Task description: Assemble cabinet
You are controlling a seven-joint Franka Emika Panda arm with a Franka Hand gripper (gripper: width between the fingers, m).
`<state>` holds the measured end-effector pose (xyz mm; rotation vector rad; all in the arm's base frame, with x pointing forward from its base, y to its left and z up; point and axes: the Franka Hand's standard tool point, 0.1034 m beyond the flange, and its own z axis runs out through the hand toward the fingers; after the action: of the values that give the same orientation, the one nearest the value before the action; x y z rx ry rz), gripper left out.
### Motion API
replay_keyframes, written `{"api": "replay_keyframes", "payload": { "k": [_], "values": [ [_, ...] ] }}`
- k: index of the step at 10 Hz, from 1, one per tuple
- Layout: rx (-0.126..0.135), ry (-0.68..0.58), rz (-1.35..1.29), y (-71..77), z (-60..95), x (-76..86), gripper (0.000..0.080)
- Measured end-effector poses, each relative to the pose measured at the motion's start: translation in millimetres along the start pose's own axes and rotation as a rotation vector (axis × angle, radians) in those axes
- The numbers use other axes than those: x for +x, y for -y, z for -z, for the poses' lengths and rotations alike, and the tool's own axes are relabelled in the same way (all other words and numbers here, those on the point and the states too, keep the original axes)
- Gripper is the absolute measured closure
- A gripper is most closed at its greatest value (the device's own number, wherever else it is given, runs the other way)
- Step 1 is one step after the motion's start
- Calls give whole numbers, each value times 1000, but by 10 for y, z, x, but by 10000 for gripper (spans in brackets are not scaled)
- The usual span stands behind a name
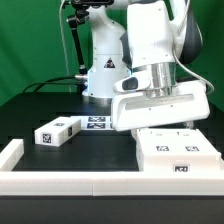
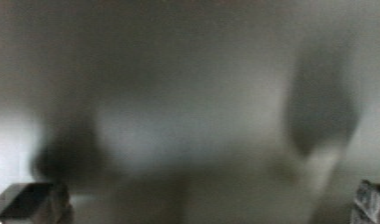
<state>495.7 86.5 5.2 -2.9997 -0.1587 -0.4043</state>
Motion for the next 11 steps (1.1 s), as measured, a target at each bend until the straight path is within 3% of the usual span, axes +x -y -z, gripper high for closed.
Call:
{"api": "replay_keyframes", "payload": {
  "k": [2, 3, 4, 5, 6, 7, 8, 9, 11],
  "values": [
    [-2, -13, 10, -28, -6, 45, 28],
    [-2, -18, 11, -28, -11, 54, 202],
    [-2, -19, 13, -28, -17, 57, 202],
    [-2, -19, 13, -26, -18, 56, 404],
    [-2, -18, 16, -27, -19, 54, 545],
    [-3, -17, 25, -36, -20, 46, 545],
    [-2, -15, 29, -35, -22, 38, 709],
    [-2, -14, 29, -34, -22, 37, 780],
    [-2, -13, 30, -34, -23, 35, 793]
  ]
}}
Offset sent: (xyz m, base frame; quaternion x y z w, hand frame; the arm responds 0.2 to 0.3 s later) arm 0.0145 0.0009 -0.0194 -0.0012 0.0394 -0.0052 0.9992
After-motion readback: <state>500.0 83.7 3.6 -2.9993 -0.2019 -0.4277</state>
